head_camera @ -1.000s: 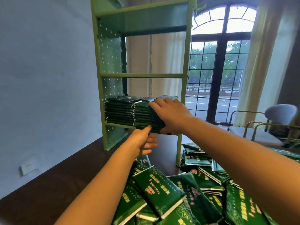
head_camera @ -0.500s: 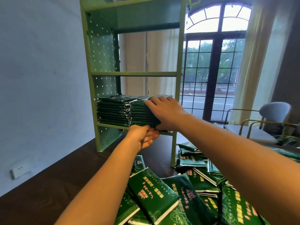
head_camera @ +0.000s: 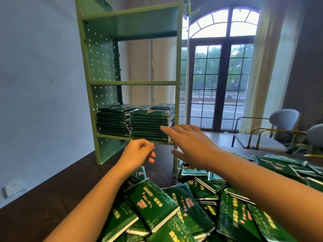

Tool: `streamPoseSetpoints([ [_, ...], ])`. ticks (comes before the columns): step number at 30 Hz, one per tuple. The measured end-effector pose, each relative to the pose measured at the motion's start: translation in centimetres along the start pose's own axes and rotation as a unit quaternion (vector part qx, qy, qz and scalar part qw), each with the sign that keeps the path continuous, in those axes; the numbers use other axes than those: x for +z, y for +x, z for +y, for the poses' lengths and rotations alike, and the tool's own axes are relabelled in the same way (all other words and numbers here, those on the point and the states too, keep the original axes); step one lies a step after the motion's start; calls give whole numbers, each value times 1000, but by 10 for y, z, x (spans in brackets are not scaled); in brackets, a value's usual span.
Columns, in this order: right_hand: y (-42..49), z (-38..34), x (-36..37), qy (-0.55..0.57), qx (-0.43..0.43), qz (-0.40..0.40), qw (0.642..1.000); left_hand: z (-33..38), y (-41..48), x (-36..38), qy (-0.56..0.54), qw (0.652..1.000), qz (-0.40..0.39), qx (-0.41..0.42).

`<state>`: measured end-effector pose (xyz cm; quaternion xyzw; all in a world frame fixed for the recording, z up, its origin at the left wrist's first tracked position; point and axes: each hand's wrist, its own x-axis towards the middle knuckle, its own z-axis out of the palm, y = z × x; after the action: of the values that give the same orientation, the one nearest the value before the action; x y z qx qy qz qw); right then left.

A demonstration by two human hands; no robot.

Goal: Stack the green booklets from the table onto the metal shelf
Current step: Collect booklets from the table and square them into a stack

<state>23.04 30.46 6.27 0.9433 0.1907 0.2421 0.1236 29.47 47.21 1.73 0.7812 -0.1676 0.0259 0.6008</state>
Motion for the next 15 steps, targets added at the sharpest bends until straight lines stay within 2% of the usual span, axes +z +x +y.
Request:
streamPoseSetpoints([
  [4, -42, 1, -10, 57, 21, -41, 997, 18, -35, 14, 97, 990, -88, 53],
  [9, -102, 4, -18, 81, 32, -120, 989, 31, -77, 33, 209, 951, -209, 87],
  [13, -151, 3, -14, 136, 56, -180, 973, 30, -114, 52, 279, 923, -252, 84],
  [15, -170, 3, -7, 141, 61, -187, 970, 25, -128, 56, 290, 921, -246, 88],
])
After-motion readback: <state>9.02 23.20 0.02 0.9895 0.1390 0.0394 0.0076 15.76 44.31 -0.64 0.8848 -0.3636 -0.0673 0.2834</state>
